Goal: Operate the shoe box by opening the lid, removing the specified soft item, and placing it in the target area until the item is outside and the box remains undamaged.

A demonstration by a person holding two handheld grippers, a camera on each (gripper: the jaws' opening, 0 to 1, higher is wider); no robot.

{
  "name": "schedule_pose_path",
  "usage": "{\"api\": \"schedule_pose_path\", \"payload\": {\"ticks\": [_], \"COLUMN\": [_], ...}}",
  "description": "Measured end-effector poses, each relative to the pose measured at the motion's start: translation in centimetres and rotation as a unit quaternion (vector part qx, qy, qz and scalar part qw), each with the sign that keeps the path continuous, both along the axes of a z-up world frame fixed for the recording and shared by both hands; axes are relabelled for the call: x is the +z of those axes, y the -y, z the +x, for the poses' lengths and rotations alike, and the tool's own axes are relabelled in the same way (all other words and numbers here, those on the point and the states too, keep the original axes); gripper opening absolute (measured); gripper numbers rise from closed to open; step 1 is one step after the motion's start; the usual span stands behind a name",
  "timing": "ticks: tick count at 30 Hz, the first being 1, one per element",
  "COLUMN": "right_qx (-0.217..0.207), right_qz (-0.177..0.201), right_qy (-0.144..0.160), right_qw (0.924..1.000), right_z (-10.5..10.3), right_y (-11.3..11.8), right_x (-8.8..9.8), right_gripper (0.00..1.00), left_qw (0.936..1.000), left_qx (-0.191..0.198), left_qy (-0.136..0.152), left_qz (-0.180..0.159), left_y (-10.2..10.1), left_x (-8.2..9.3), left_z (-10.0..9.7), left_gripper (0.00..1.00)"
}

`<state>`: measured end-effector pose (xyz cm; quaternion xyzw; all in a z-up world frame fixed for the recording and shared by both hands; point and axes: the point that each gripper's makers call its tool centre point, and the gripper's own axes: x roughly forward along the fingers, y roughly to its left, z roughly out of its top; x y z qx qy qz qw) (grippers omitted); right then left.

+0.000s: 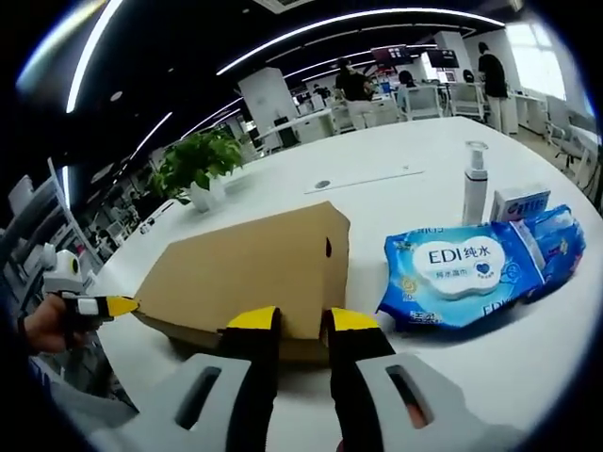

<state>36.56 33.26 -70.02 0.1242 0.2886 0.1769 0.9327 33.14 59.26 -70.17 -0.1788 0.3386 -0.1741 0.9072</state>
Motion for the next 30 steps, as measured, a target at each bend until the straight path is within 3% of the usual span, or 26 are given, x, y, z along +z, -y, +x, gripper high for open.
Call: {"api": "schedule_pose_path", "payload": {"ticks": [9,15,22,23,25,30], "right_qx": [-0.015,-0.020,-0.016,-0.014,-0.014,-0.011], "right_qz": [-0.007,-0.007,0.017,0.028,0.035,0.018], "right_qy": [0.001,0.007,0.012,0.010,0.003,0.004], "right_qw": [0.9999,0.9997,0.9996,0.9995,0.9993,0.9998], "right_z": [1.4,1.5,1.6,1.6,1.5,-0.2], "right_y": [1.4,1.7,1.9,1.9,2.1,3.1], "right_x": [-0.1,0.0,-0.1,-0.1,-0.2,-0.2], "right_gripper": [0.18,0.18,0.19,0.19,0.23,0.33], "left_qw": [0.9998,0.9998,0.9999,0.9999,0.9977,0.9977], "left_qx": [-0.018,-0.018,-0.012,-0.009,-0.018,-0.002], "left_qy": [0.006,0.007,0.007,0.011,0.061,0.066], "left_qz": [0.000,-0.001,-0.003,-0.002,0.025,0.015], "left_y": [1.3,1.6,1.5,1.6,1.6,0.7], "left_x": [0.1,-0.1,0.0,0.1,0.6,1.0], "left_z": [2.2,2.7,2.6,2.5,2.7,1.5], "left_gripper": [0.33,0.34,0.35,0.34,0.34,0.39]}}
